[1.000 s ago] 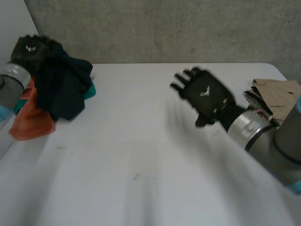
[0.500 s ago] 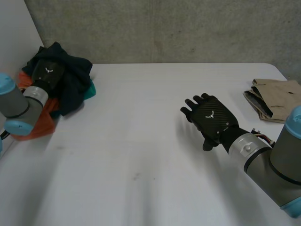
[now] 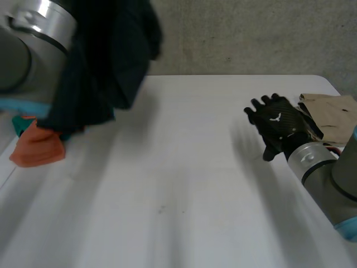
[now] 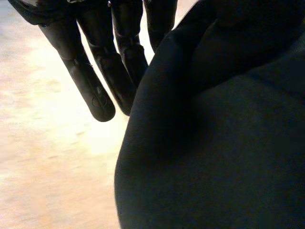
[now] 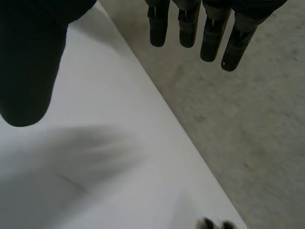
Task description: Fold the laundry.
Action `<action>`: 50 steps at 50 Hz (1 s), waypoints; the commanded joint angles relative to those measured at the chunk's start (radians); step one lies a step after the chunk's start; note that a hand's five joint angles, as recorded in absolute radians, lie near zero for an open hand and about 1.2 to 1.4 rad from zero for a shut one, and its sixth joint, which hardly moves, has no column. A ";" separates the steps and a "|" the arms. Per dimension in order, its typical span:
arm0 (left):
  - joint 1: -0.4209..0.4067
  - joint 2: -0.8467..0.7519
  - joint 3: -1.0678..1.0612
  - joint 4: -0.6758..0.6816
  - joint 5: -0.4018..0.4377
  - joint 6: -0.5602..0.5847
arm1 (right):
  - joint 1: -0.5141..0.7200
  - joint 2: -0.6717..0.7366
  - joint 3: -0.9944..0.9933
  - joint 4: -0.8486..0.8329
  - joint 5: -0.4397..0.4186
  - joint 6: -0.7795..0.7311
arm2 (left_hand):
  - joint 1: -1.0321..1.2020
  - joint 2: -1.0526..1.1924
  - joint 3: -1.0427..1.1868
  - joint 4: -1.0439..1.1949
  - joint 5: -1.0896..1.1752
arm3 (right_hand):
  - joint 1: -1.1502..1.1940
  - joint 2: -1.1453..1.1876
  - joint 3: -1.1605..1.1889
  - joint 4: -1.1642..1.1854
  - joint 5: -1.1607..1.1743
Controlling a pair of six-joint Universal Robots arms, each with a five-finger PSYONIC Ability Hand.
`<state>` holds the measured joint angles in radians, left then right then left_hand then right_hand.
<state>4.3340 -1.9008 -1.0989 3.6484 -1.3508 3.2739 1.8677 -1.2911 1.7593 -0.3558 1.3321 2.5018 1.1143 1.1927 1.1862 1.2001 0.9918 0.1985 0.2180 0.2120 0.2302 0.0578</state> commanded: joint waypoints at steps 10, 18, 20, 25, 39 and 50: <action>-0.317 -0.007 -0.385 -0.149 0.246 0.075 | -0.094 -0.014 -0.052 0.008 0.041 0.140 | -0.940 -1.018 -1.012 -1.026 -0.992 | -0.024 -0.044 -0.037 -0.056 -0.058; -0.188 0.026 -0.361 -0.186 0.174 0.070 | -0.088 -0.016 -0.073 0.061 0.032 0.140 | -0.940 -1.018 -1.012 -1.026 -0.992 | -0.024 -0.044 -0.037 -0.056 -0.058; -0.160 0.038 -0.366 -0.208 0.150 0.070 | -0.087 -0.014 -0.087 0.110 0.003 0.137 | -0.940 -1.018 -1.012 -1.026 -0.992 | -0.024 -0.044 -0.037 -0.056 -0.058; -0.116 0.074 -0.386 -0.318 -0.023 0.072 | -0.084 -0.013 -0.136 0.257 -0.105 0.115 | -0.921 -1.000 -0.993 -1.007 -0.973 | -0.024 -0.044 -0.037 -0.056 -0.058; -0.083 0.074 -0.587 -0.421 -0.340 0.067 | -0.053 0.225 -0.449 0.432 -0.202 -0.153 | -0.907 -0.985 -0.979 -0.993 -0.959 | -0.024 -0.044 -0.037 -0.056 -0.058; -0.126 0.052 -0.647 -0.403 -0.343 0.020 | -0.050 0.472 -0.659 0.434 -0.231 -0.449 | -0.877 -0.956 -0.949 -0.963 -0.929 | -0.024 -0.044 -0.037 -0.056 -0.058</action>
<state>4.2374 -1.8319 -1.7353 3.2302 -1.6991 3.3328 1.8187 -0.9344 1.1836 0.0825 1.1146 2.1796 0.1896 0.2006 0.2093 0.2001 0.0422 0.1985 0.2180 0.2120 0.2302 0.0578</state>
